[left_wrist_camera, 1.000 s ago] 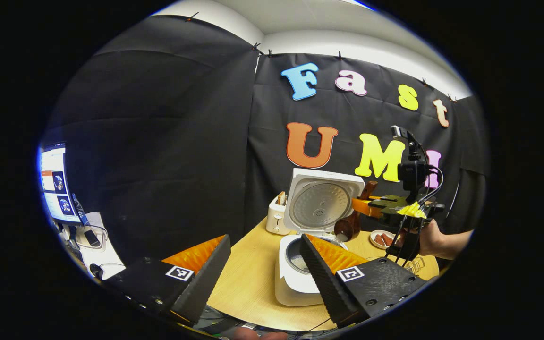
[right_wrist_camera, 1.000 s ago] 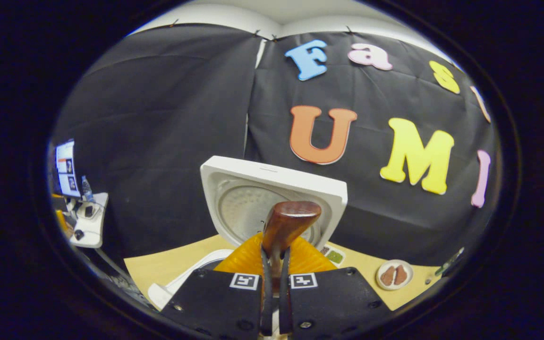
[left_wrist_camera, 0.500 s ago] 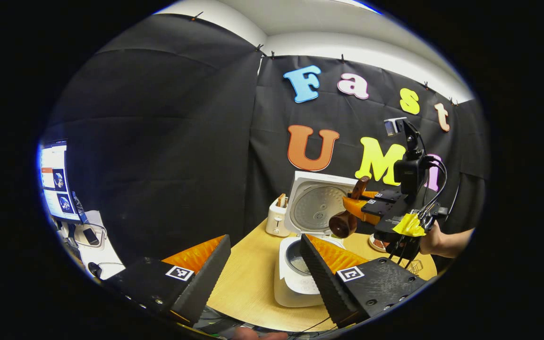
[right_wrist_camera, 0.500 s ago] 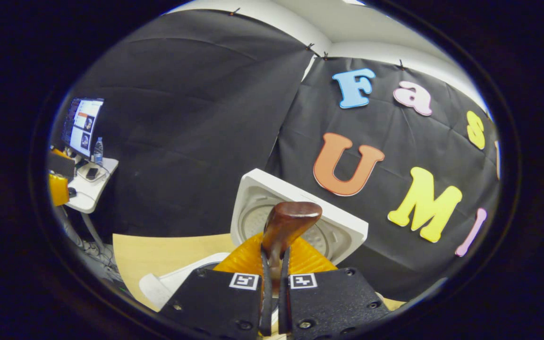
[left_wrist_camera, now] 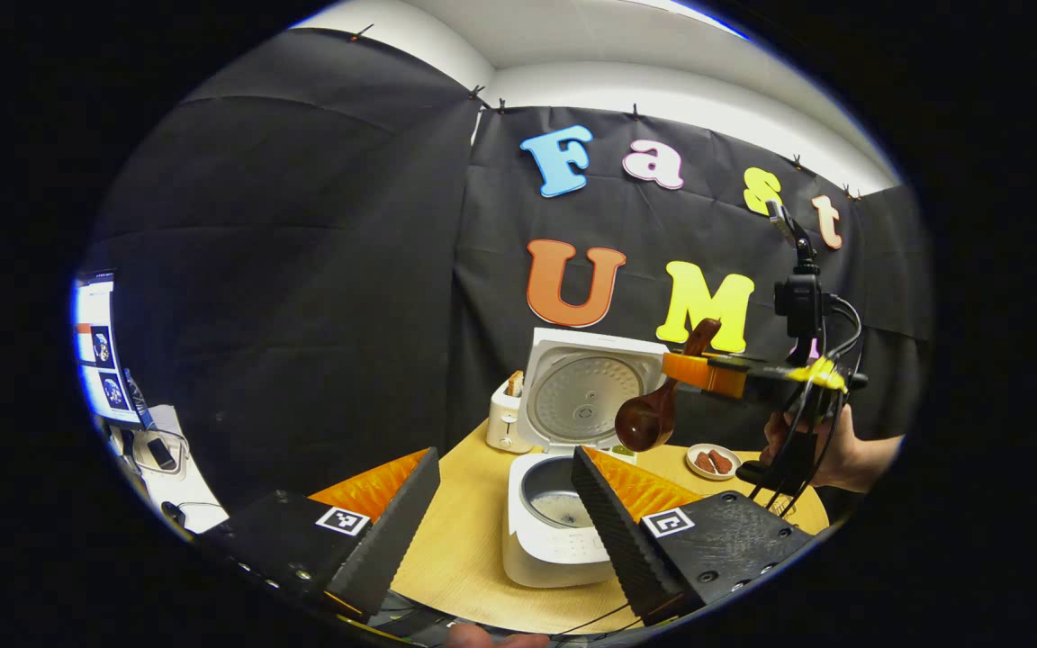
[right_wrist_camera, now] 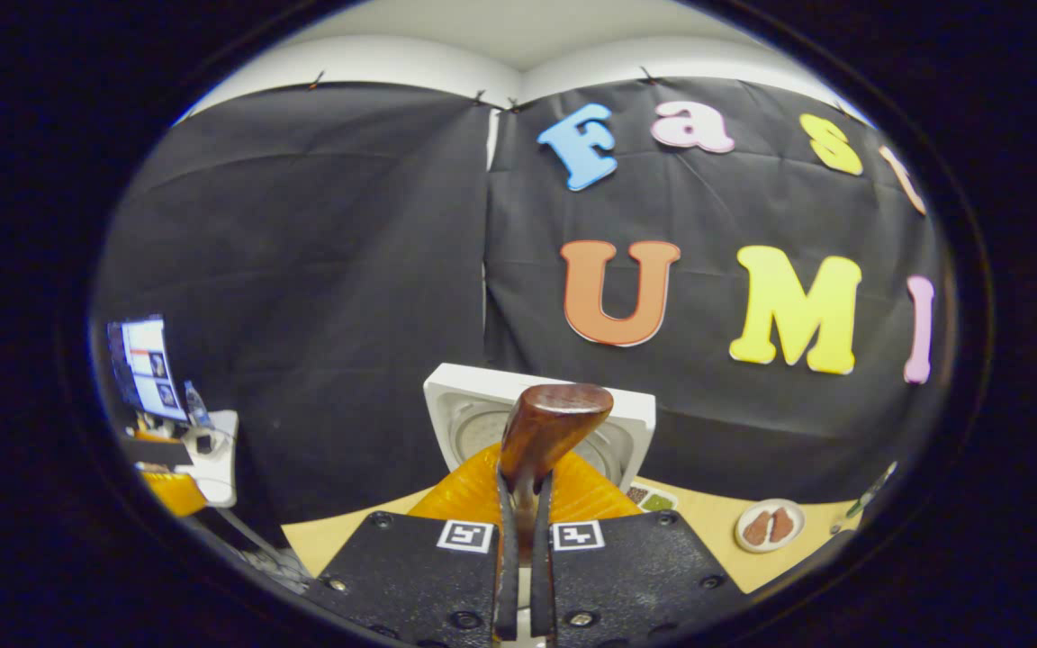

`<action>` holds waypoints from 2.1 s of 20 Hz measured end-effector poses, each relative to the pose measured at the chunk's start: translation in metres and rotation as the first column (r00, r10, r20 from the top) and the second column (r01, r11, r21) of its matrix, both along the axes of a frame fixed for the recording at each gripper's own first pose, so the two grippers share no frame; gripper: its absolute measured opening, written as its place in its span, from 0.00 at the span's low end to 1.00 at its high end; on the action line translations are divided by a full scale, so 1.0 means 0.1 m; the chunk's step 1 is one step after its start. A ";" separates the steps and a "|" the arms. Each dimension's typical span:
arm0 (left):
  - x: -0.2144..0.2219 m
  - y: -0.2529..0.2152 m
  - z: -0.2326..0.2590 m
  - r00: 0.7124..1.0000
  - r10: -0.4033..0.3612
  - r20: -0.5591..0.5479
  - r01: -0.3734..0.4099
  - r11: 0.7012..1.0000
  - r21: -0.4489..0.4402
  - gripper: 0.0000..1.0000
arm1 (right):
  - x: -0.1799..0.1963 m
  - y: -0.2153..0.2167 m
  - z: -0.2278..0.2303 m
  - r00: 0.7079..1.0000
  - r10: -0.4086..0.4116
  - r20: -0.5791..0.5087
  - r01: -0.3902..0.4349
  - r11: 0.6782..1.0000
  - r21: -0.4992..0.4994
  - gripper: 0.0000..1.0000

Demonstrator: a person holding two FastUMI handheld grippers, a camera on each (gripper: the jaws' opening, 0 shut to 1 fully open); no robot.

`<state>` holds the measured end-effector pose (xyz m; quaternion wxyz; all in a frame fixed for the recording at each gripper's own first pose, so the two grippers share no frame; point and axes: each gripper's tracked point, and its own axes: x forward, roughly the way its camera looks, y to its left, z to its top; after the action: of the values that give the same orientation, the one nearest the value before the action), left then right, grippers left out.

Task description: Close the left gripper, press the button to open the rice cooker; take a wooden spoon from the chopstick holder with the right hand, scoop a spoonful of rice and pour it into the rice cooker, then put the wooden spoon back into the chopstick holder.

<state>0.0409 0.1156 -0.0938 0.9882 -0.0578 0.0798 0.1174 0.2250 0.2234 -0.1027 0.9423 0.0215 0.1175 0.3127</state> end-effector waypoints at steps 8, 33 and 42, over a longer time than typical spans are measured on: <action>0.36 -0.60 0.00 0.994 -0.107 0.002 0.107 0.994 -0.007 0.95 | -0.02 -1.64 0.17 0.952 -0.181 -0.249 0.246 0.933 0.262 0.11; 1.04 -1.82 0.01 0.989 -0.130 -0.071 0.133 0.990 0.037 0.95 | 0.05 -4.73 -2.26 0.700 -0.583 -0.413 0.649 0.760 0.027 0.11; 1.17 -1.77 0.26 0.992 -0.121 -0.041 0.124 0.989 0.082 0.95 | 0.10 -4.63 -2.71 0.717 -0.566 -0.406 0.617 0.787 -0.008 0.18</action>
<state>0.1579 -0.0612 -0.0677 0.9935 -0.0088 0.0959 0.0607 0.2347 -0.2395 -0.3735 0.9466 0.1795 0.2678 -0.0093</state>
